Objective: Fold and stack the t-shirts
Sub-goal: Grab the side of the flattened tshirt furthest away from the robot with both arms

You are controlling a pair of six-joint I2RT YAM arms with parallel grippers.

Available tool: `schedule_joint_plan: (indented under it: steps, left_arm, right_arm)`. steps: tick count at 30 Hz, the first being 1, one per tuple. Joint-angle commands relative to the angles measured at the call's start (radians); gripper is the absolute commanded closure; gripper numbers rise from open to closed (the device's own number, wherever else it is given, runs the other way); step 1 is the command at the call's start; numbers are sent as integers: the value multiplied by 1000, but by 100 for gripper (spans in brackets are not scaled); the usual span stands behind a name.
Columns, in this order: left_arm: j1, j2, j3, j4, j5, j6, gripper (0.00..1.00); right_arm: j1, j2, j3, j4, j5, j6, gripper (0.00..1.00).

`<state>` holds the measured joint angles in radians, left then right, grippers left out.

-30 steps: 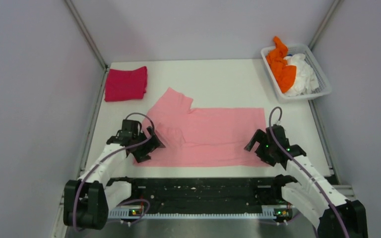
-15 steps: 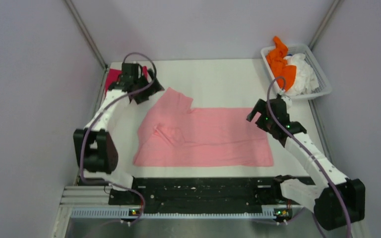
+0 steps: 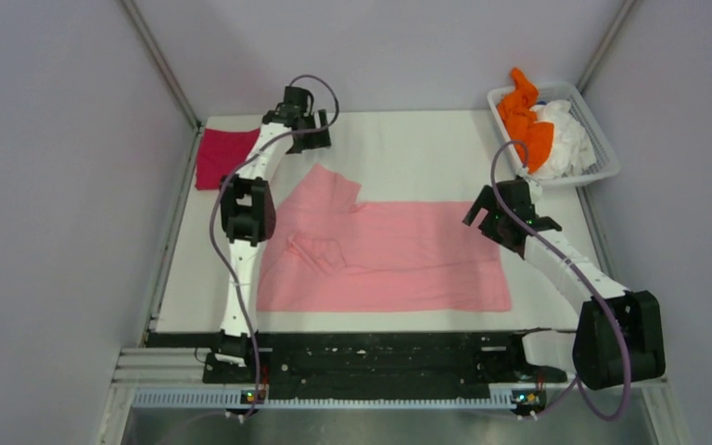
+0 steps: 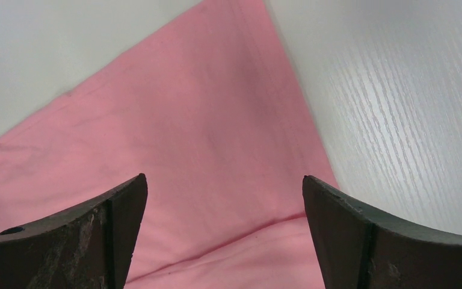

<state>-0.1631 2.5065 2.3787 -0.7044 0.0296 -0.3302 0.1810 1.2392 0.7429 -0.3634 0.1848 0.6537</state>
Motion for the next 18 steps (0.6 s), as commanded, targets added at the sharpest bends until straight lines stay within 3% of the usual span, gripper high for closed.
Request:
schedule_joint_plan:
  steps: [1, 6, 11, 14, 18]
  left_arm:
    - [-60, 24, 12, 6, -138, 99, 14]
    - [-84, 80, 27, -67, -227, 84, 35]
    - [-85, 101, 25, -120, -286, 50, 47]
    - [-85, 105, 18, -137, -248, 48, 52]
    - [-95, 99, -15, -164, -204, 44, 70]
  right_arm:
    - [-13, -22, 11, 49, -1, -18, 1]
    - [-19, -42, 4, 50, 15, -22, 1]
    - [-23, -29, 11, 54, 57, -24, 1]
    - [-29, 16, 24, 80, 82, -17, 1]
    - [-48, 143, 99, 96, 143, -3, 1]
